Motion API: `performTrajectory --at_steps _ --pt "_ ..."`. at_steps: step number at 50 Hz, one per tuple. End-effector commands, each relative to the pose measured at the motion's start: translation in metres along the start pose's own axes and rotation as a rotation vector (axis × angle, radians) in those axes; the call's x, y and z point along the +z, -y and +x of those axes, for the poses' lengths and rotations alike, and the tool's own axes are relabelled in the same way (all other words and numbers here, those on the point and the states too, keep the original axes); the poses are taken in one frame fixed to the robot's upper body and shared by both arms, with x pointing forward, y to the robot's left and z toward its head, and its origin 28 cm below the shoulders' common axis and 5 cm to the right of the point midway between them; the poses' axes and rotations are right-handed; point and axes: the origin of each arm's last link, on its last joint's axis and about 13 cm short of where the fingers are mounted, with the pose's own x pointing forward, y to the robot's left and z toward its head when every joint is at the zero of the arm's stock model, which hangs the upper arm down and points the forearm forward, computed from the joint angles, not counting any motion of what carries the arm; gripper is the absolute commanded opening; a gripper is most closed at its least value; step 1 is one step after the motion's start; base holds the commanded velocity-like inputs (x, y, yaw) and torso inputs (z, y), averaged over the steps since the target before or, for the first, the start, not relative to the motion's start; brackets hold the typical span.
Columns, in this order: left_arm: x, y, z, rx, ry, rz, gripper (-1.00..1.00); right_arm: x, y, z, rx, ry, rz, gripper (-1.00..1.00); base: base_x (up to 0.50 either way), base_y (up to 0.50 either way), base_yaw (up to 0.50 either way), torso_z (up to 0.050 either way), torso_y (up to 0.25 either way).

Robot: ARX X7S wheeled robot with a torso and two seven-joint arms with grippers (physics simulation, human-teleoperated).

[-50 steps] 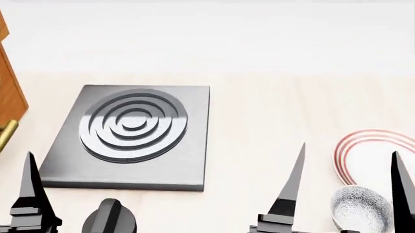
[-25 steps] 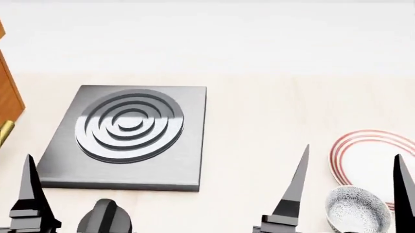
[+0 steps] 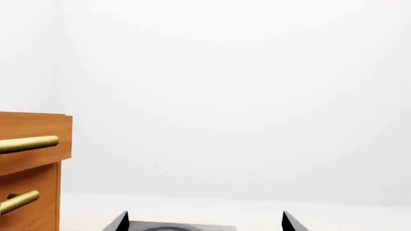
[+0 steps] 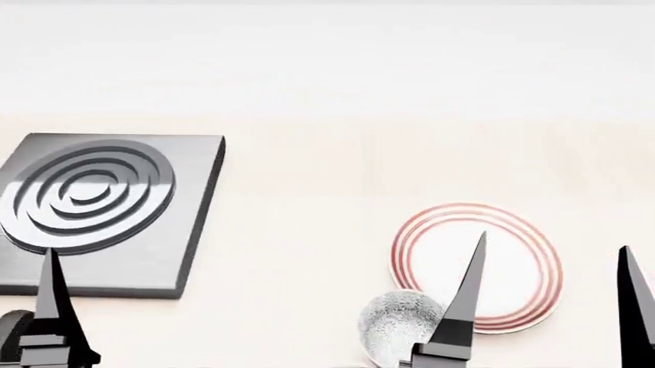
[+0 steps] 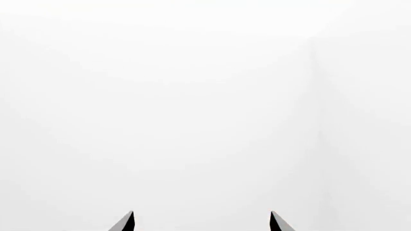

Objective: Pick the akita bowl between the plate and the ramekin and place it on the plate.

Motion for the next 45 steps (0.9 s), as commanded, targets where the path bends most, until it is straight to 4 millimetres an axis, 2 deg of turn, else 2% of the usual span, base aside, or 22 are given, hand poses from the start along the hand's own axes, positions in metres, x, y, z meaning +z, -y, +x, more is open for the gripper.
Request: performTrajectory --at_steps 1,20,32,45 --pt "-0.0013 -0.0018 -0.0003 0.0 0.002 0.014 1.0 -0.0001 0.0006 0.0001 0.016 -0.001 -0.021 1.0 0.0 -0.5 0.0 0.0 0.0" --pt "-0.0014 -0.002 -0.0001 0.0 0.001 0.014 1.0 -0.0024 0.0001 0.0001 0.028 -0.025 -0.014 1.0 0.0 -0.48 0.0 0.0 0.0" --pt "-0.0015 -0.002 0.0 -0.001 -0.006 0.01 1.0 -0.0021 -0.0022 -0.0011 0.059 -0.014 -0.005 1.0 0.01 0.0 0.0 0.0 0.0" --pt "-0.0019 -0.0024 -0.0002 0.0 -0.008 0.008 1.0 -0.0016 -0.0004 -0.003 0.06 0.003 0.024 1.0 0.49 0.0 0.0 0.0 0.0"
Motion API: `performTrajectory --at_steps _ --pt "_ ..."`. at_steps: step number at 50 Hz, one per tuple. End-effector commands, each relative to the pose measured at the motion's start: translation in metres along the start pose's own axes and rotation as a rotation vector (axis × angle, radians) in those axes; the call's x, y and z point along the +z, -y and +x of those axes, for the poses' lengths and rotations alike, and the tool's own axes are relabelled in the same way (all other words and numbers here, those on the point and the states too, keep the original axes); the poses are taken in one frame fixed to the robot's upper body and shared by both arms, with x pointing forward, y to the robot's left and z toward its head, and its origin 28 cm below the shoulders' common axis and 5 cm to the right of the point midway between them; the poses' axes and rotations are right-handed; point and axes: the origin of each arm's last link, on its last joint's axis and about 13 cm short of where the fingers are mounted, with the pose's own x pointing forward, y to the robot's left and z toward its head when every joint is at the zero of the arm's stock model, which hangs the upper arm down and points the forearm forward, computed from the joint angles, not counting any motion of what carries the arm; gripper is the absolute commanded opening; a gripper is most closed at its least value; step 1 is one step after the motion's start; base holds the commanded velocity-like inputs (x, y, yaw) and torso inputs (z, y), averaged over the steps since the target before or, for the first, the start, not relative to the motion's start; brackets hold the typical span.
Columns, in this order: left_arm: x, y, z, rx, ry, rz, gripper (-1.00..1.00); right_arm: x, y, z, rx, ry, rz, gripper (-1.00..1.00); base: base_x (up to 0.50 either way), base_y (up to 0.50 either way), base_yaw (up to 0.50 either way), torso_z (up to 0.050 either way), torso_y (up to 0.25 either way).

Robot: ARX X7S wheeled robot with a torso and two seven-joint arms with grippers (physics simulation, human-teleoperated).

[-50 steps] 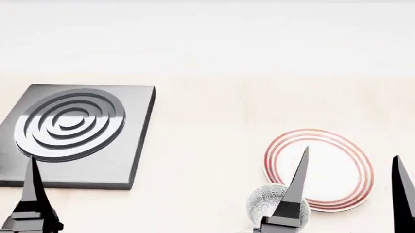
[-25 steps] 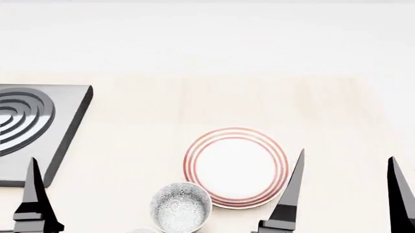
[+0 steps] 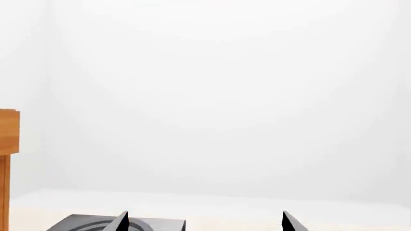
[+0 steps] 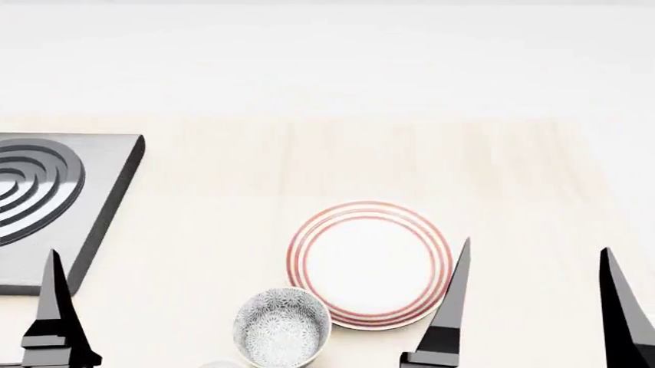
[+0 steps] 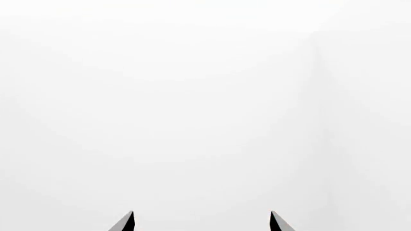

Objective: Pick the akita bowl between the plate and the ramekin and place it on the plate.

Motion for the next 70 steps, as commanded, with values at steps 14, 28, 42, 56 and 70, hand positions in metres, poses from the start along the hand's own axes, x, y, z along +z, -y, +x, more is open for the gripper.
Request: performTrajectory --at_steps 14,28,42,56,70 --pt "-0.002 -0.002 0.0 -0.005 -0.007 0.016 1.0 -0.002 -0.001 0.002 0.002 -0.024 -0.052 1.0 0.26 0.0 0.0 0.0 0.0" --pt "-0.002 -0.003 0.001 -0.009 -0.005 0.013 1.0 -0.003 -0.001 0.002 0.003 -0.025 -0.057 1.0 0.0 0.0 0.0 0.045 0.0" --pt "-0.002 -0.003 0.001 -0.022 -0.025 0.002 1.0 -0.003 -0.002 0.001 0.01 -0.034 -0.053 1.0 0.0 0.0 0.0 0.05 0.0" --pt "0.0 -0.002 0.001 -0.042 -0.041 -0.02 1.0 -0.005 -0.001 0.002 0.038 -0.076 0.002 1.0 0.0 0.0 0.0 0.05 0.0" --pt "0.0 -0.002 0.006 -0.023 -0.071 0.008 1.0 0.007 0.006 0.018 0.225 -0.199 0.002 1.0 0.0 0.0 0.0 0.029 0.0"
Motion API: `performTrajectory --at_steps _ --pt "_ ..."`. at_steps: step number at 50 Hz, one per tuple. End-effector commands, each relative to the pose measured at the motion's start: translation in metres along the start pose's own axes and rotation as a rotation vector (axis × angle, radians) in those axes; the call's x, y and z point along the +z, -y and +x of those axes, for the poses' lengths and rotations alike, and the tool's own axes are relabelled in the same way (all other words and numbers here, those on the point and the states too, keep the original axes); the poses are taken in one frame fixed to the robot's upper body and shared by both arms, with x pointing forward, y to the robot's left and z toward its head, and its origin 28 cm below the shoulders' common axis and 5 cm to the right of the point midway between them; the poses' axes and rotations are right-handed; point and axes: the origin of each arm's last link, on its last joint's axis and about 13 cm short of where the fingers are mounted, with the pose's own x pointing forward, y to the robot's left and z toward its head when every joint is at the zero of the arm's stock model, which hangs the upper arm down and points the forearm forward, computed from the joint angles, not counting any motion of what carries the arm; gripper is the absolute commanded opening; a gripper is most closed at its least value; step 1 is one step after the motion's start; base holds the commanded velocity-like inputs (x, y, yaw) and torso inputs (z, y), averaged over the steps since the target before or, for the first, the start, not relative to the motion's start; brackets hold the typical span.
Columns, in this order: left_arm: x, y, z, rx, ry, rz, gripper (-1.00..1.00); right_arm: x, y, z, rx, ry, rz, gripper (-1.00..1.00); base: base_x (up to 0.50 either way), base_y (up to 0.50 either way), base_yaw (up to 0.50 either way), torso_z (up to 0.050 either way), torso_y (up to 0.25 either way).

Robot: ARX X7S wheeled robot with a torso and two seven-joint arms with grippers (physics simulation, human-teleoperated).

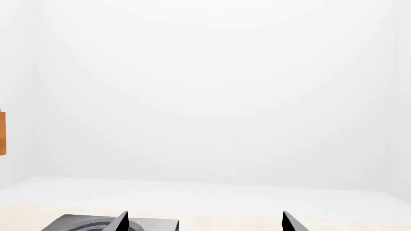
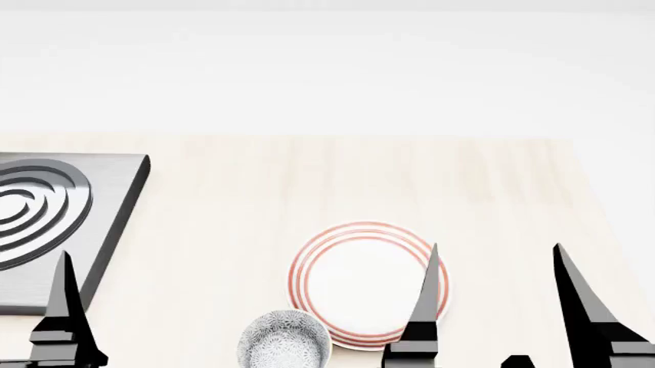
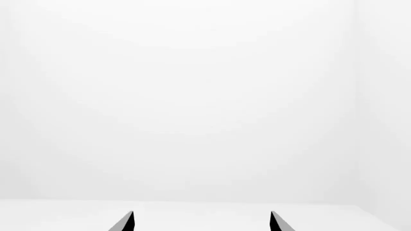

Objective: Pick the akita bowl between the plate and the ramekin and place it on the plate.

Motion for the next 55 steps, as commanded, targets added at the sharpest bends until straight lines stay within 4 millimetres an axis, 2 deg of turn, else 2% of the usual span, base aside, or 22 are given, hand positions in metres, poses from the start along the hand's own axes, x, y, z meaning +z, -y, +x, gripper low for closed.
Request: performTrajectory --at_steps 1,6,12,14,20,28,31,40,42,55 --pt "0.0 -0.002 0.004 0.001 -0.017 0.034 1.0 0.017 0.007 0.015 0.156 -0.076 -0.097 1.0 0.0 0.0 0.0 0.0 0.0" --pt "0.001 -0.002 0.004 -0.013 -0.022 0.042 1.0 0.036 0.008 0.037 0.256 -0.093 -0.317 1.0 0.0 0.0 0.0 0.0 0.0" --pt "-0.002 -0.002 0.004 -0.016 -0.028 0.057 1.0 0.055 0.013 0.061 0.322 -0.04 -0.359 1.0 0.0 0.0 0.0 0.0 0.0" --pt "-0.002 -0.002 0.004 -0.017 -0.031 0.058 1.0 0.061 0.014 0.07 0.37 -0.039 -0.316 1.0 0.0 0.0 0.0 0.0 0.0" --pt "-0.001 -0.002 0.003 -0.018 -0.027 0.061 1.0 0.072 0.017 0.097 0.404 -0.084 -0.432 1.0 0.0 0.0 0.0 0.0 0.0" --pt "-0.002 -0.001 0.003 -0.019 -0.027 0.064 1.0 0.083 0.007 0.127 0.569 -0.117 -0.738 1.0 0.0 0.0 0.0 0.0 0.0" --pt "-0.005 -0.002 0.002 -0.024 -0.027 0.068 1.0 0.08 0.003 0.136 0.621 -0.181 -0.825 1.0 0.0 0.0 0.0 0.0 0.0" --pt "-0.006 -0.001 0.0 -0.045 -0.023 0.07 1.0 0.074 -0.007 0.156 0.742 -0.229 -1.041 1.0 0.0 0.0 0.0 0.0 0.0" --pt "-0.007 -0.001 -0.001 -0.055 -0.022 0.073 1.0 0.067 -0.01 0.161 0.777 -0.253 -1.103 1.0 0.0 0.0 0.0 0.0 0.0" --pt "-0.009 -0.002 -0.003 -0.076 -0.021 0.072 1.0 0.045 -0.026 0.165 0.957 -0.337 -1.301 1.0 0.0 0.0 0.0 0.0 0.0"
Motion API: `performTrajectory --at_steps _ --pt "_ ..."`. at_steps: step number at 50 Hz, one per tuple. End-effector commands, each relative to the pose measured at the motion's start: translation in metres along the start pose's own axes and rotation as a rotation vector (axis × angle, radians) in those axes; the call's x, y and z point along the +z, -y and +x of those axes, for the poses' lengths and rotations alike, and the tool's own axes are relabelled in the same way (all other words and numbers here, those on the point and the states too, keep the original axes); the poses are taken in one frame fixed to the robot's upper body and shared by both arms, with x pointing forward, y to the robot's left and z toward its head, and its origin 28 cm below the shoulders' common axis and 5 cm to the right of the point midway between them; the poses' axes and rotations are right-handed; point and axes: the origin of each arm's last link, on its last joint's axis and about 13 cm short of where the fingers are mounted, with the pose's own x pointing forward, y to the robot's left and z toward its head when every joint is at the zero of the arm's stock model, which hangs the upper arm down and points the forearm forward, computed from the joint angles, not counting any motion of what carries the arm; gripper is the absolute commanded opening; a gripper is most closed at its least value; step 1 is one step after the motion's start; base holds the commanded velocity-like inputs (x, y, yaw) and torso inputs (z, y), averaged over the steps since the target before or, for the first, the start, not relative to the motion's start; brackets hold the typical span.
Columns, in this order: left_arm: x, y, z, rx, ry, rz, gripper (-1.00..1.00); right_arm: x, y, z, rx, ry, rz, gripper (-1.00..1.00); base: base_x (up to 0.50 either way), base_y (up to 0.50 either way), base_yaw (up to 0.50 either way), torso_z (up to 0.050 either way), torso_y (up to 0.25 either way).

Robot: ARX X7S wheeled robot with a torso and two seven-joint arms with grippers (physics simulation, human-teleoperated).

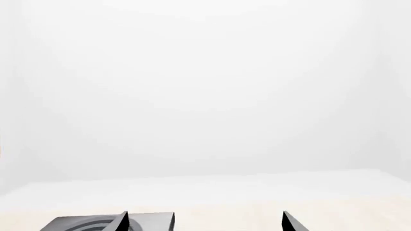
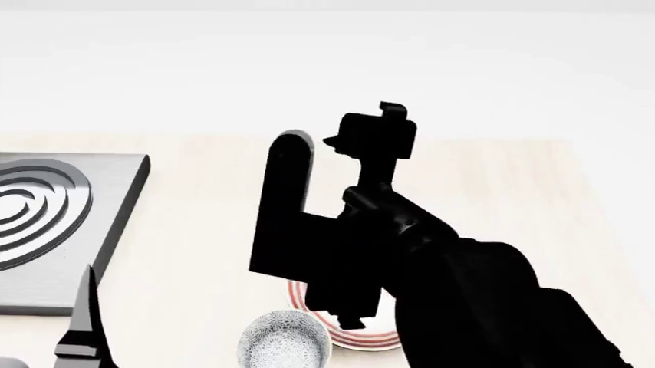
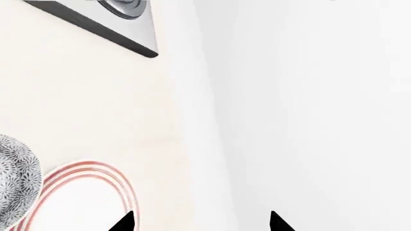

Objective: Pick the akita bowl between the plate and the ramekin and place it on the plate.

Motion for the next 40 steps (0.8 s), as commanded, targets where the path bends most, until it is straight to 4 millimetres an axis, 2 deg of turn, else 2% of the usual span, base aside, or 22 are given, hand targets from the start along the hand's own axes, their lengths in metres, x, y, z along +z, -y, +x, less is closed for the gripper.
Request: performTrajectory --at_steps 1,12,40 --pt "-0.002 -0.002 -0.001 -0.017 0.011 0.01 1.0 0.005 -0.002 0.02 0.152 -0.072 -0.205 1.0 0.0 0.0 0.0 0.0 0.0" --pt "-0.003 -0.003 -0.002 -0.015 0.009 0.006 1.0 0.006 -0.016 0.034 0.256 -0.062 -0.284 1.0 0.0 0.0 0.0 0.0 0.0" --pt "-0.007 -0.005 -0.004 -0.015 0.003 0.004 1.0 0.008 -0.034 0.054 0.361 -0.003 -0.234 1.0 0.0 0.0 0.0 0.0 0.0"
